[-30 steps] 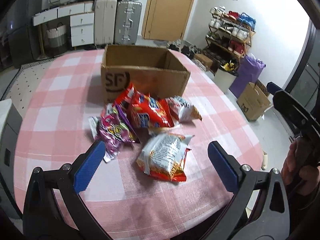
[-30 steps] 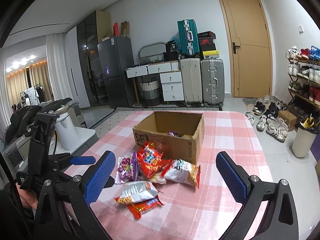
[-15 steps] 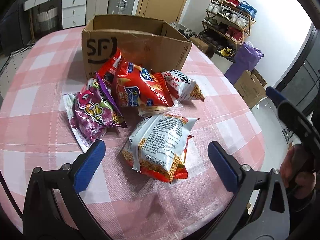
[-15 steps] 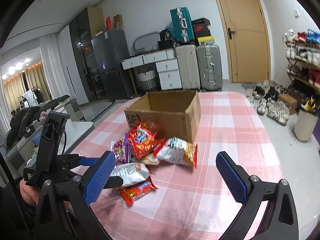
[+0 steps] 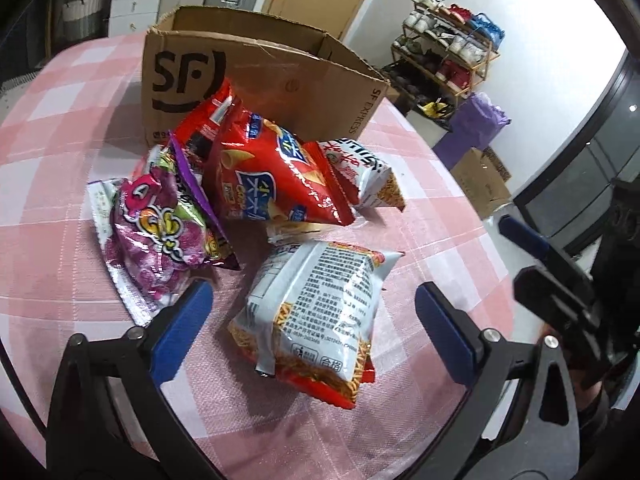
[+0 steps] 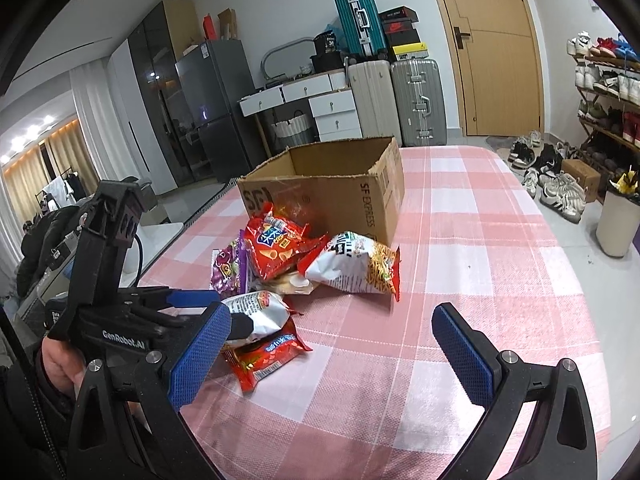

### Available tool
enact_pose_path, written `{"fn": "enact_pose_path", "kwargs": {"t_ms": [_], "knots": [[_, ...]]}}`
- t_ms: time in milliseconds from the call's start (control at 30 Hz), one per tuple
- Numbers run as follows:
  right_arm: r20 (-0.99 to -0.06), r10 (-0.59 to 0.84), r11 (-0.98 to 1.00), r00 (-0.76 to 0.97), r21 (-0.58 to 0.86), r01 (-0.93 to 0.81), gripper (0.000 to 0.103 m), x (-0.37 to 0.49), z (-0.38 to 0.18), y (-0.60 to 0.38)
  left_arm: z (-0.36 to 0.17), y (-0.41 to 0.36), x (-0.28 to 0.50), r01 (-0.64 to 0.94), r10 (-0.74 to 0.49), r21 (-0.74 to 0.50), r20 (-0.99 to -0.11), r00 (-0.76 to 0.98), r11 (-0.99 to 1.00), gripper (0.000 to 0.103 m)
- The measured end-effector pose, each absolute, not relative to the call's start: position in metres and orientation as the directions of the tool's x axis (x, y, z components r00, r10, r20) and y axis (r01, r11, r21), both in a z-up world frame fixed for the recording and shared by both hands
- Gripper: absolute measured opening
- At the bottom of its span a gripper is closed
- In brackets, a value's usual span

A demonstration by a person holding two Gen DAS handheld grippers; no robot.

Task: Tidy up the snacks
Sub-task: 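Grasp the white-and-orange chip bag with the left gripper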

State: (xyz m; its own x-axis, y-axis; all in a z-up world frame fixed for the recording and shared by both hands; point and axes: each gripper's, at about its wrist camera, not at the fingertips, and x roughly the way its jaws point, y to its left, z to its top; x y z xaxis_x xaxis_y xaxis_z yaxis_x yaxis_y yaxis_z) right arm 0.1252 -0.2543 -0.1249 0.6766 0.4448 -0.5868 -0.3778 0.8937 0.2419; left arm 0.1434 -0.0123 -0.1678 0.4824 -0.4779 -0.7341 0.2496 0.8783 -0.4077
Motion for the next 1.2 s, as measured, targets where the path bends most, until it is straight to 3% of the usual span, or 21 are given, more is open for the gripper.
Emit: {"fn": "enact_pose_path", "kwargs": {"t_ms": [33, 100, 200, 1200], "knots": [[-0.589, 0.444, 0.894, 0.675, 0.242, -0.377, 0.102, 0.126, -0.126, -0.254, -0.17, -0.012, 0.145, 0.256, -0.492, -0.421, -0.73, 0.474, 0.87, 0.087], [-0.591, 0.444, 0.894, 0.674, 0.242, -0.377, 0.102, 0.128, -0.127, -0.254, -0.174, -0.013, 0.149, 0.262, -0.495, -0.42, -0.736, 0.462, 0.869, 0.059], [-0.592, 0.443, 0.894, 0.673, 0.241, -0.377, 0.102, 0.126, -0.127, -0.253, -0.175, -0.012, 0.149, 0.284, -0.531, -0.448, -0.713, 0.459, 0.847, 0.046], [-0.599, 0.461, 0.884, 0.654, 0.245, -0.398, 0.102, 0.122, -0.128, -0.245, -0.154, 0.012, 0.111, 0.303, -0.533, -0.439, -0.67, 0.516, 0.846, 0.043]]}}
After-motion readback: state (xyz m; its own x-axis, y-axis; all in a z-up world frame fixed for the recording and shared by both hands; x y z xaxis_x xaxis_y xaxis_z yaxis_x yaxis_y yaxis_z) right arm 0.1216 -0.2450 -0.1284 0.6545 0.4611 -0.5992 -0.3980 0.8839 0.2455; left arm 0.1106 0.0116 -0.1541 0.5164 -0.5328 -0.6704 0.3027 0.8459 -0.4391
